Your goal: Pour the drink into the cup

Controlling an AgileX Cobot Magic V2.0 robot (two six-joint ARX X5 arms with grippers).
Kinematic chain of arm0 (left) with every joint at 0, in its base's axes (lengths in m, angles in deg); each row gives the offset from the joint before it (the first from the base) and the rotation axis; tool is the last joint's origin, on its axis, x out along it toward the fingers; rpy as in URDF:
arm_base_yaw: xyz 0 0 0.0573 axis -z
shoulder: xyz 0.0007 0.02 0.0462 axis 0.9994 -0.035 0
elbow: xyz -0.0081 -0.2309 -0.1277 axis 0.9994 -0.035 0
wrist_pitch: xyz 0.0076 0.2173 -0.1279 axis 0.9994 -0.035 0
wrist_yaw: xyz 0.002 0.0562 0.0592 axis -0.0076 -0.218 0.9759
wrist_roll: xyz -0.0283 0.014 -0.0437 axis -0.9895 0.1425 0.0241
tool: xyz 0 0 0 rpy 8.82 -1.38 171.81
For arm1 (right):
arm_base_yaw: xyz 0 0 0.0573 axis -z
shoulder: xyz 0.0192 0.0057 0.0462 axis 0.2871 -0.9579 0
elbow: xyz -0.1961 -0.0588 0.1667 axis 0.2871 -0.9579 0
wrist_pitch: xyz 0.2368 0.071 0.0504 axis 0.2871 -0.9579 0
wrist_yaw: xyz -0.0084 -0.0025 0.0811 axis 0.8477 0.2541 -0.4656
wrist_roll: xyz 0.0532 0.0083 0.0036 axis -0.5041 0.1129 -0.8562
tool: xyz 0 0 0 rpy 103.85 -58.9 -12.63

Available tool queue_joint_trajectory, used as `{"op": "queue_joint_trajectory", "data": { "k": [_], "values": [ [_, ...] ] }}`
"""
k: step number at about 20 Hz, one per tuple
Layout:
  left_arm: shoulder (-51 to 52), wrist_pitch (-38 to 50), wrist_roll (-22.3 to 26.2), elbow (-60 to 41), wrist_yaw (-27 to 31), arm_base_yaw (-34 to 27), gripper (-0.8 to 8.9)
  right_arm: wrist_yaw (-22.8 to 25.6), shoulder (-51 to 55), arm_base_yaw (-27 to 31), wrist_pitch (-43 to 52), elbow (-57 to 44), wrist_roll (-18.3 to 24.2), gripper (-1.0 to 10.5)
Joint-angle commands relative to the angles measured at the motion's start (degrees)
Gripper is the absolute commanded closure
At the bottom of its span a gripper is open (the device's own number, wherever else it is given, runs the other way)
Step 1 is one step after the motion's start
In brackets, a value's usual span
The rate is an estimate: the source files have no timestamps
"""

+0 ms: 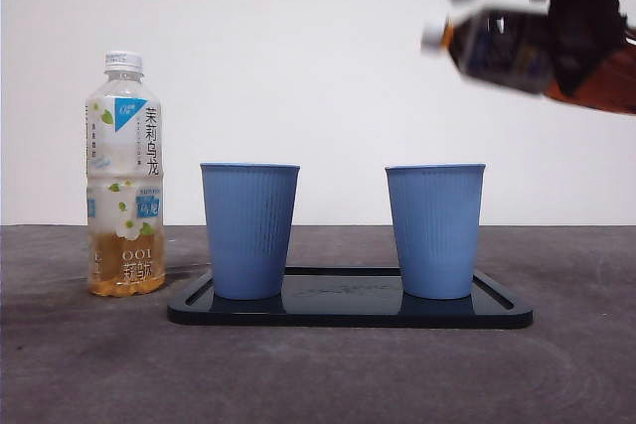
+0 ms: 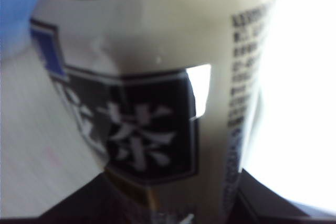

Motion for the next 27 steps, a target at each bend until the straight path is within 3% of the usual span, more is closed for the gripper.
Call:
{"op": "queue_joint_trajectory", "data": {
  "k": [1,4,8,11,18,27],
  "values": [
    [-0.2,0.7,0.5,1.1,-0.2,0.2,3.12,-9.4,3.6,2.4,1.8,1.9,-18.9,8.6],
    [-0.2,0.8,0.5,1.1,-0.1,0.2,3.12,-19.8,7.3,7.2,6.6,0.3,-24.6,8.8],
    [-0.2,1.2,0.5,1.1,-0.1,0.2,3.12,-26.6,11.7,11.2,19.1,-8.8,-28.5,8.8],
    [-0.2,2.8,0.3,1.1,-0.1,0.2,3.12,-28.2,12.8,12.2,32.2,-17.2,-32.7,8.8],
    [-0.2,3.6,0.3,1.1,0.5,0.2,3.12,-32.2,8.2,14.5,59.6,-32.0,-37.6,8.8],
    [-0.2,4.0,0.3,1.1,0.5,0.2,3.12,-36.9,-7.3,18.2,77.2,-34.2,-38.2,8.8]
  ]
}}
